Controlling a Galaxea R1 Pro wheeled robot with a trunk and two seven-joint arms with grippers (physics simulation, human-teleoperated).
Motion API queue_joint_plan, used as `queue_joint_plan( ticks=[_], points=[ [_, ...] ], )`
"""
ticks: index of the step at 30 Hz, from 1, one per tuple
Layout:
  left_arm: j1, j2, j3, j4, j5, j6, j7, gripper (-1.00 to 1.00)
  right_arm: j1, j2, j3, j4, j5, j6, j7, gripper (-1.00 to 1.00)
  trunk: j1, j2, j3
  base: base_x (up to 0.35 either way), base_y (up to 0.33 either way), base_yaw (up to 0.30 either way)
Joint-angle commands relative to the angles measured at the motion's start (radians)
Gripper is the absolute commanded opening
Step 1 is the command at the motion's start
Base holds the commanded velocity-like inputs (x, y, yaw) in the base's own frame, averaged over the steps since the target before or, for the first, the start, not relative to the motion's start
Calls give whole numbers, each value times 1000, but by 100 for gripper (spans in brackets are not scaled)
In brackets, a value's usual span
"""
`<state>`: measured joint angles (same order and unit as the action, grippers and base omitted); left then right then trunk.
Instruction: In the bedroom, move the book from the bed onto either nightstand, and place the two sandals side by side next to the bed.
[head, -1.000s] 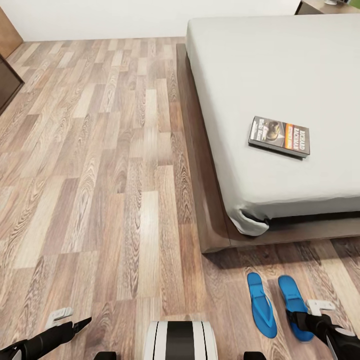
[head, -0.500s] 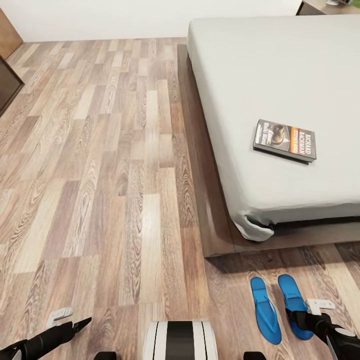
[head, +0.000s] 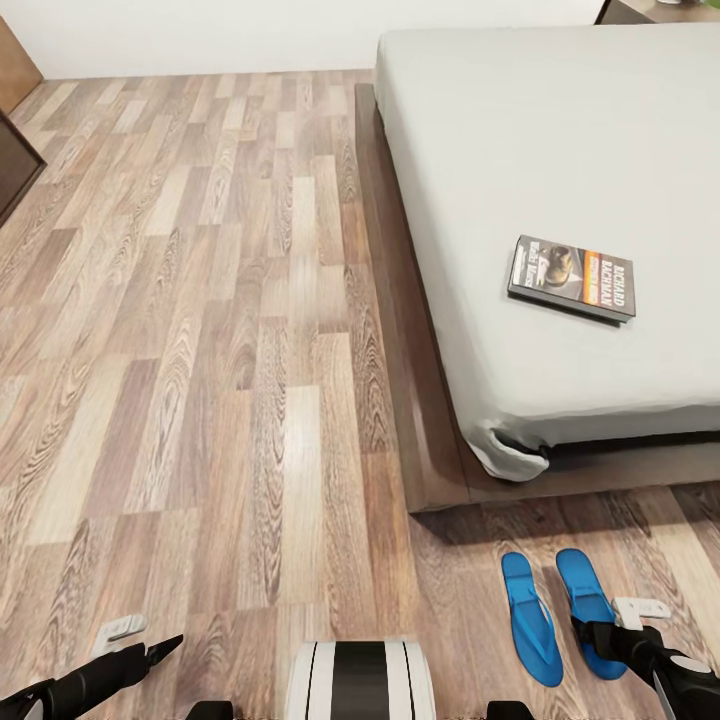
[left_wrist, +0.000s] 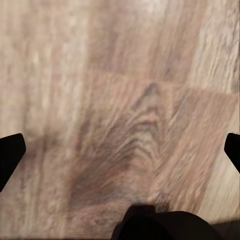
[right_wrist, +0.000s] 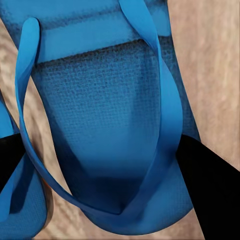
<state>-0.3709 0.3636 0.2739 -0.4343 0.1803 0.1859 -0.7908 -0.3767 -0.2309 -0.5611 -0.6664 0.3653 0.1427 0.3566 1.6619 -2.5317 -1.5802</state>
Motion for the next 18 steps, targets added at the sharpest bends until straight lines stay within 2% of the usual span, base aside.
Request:
queue_joint_plan(
  ticks=[1,7,14,18],
  points=[
    [0,0,2,0,7,10,-4,100,-1,1,-6,-3,7,3,7,-100,0,0,-5,0,0,0],
    [0,0,2,0,7,10,-5,100,-1,1,-6,-8,5,-4,7,-100,0,0,-5,0,0,0],
    [0,0,2,0,7,10,-4,100,-1,1,-6,-9,5,-6,7,-100,3,-2,-32,0,0,0],
    [0,0,2,0,7,10,-5,100,-1,1,-6,-11,6,-7,6,-100,3,-2,-32,0,0,0]
  ],
)
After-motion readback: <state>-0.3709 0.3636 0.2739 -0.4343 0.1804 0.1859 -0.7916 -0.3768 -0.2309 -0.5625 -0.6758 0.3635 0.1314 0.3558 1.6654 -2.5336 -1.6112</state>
